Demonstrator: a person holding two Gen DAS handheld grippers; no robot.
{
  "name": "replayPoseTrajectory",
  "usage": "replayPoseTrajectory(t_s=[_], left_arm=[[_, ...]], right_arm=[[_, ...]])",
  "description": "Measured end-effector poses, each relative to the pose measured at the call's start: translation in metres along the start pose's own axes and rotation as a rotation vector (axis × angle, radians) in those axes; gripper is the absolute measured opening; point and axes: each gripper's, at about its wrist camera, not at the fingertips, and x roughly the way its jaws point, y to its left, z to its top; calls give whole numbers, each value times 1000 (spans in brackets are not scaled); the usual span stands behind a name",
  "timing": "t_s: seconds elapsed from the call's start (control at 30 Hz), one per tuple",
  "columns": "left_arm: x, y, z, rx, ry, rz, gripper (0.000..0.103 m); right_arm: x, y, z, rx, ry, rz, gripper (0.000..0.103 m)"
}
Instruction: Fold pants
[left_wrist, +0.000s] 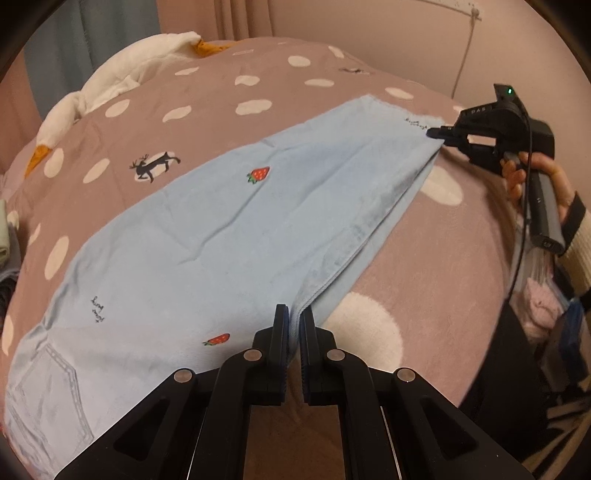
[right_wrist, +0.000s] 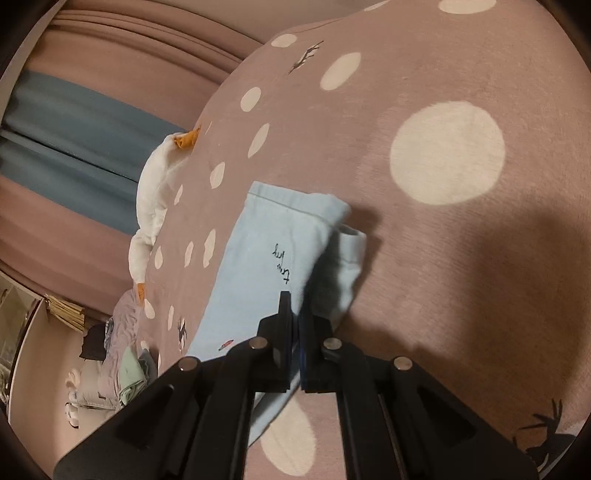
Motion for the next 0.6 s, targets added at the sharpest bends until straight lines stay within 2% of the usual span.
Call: replayPoseTrajectory(t_s=[0.03, 0.1, 0.13, 0.2, 0.3, 0.37, 0.47, 0.6], left_arm=[[4, 1, 0, -6, 15, 3, 4], [10, 2, -1, -32, 45, -17, 5], [8, 2, -2, -34, 42, -23, 4], [-2, 1, -5, -43, 28, -41, 4], [-19, 6, -10, -88, 12, -94, 4], [-32, 17, -13, -140, -20, -126, 5], [-35, 37, -10, -217, -42, -77, 5], [-30, 71, -11, -367, -43, -4, 5]], right_arm=[[7, -3, 3, -16, 25, -28, 4], [9, -11, 7, 46, 53, 3, 3], [4, -11, 9, 45, 38, 0, 5], [-12, -6, 10, 9, -26, -45, 21], [-29, 5, 7, -60, -57, -89, 23], [-33, 19, 1, -137, -51, -80, 23], [-19, 54, -15, -260, 46, -13, 23], [17, 111, -58, -454, 209, 89, 22]])
